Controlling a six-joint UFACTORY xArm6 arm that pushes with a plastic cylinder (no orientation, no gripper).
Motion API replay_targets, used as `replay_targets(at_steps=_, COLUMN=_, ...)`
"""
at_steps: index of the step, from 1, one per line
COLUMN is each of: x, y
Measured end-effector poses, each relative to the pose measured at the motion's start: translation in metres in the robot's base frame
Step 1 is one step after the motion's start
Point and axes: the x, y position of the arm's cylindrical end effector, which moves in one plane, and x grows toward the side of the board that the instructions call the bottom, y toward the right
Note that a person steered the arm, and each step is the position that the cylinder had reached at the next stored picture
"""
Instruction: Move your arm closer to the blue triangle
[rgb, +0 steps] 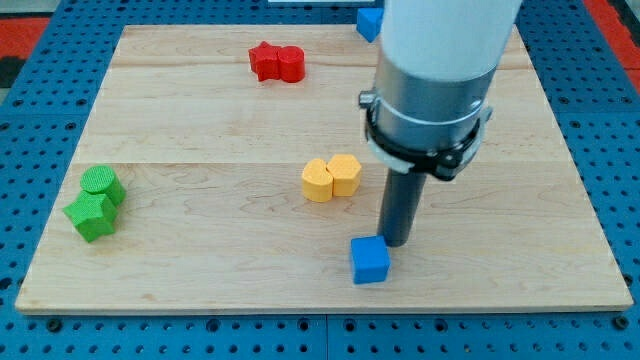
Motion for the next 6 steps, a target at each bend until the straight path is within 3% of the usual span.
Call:
replay_targets(at_steps=1, x=-0.002, y=0.005)
replay_targets(at_steps=2, x=-0.023, y=0.085)
replay_targets(at_steps=3, x=-0.098, y=0.179)
replay_targets(at_steps=4, x=-0.185, y=0.222)
replay_targets(at_steps=6, x=-0.328, y=0.205)
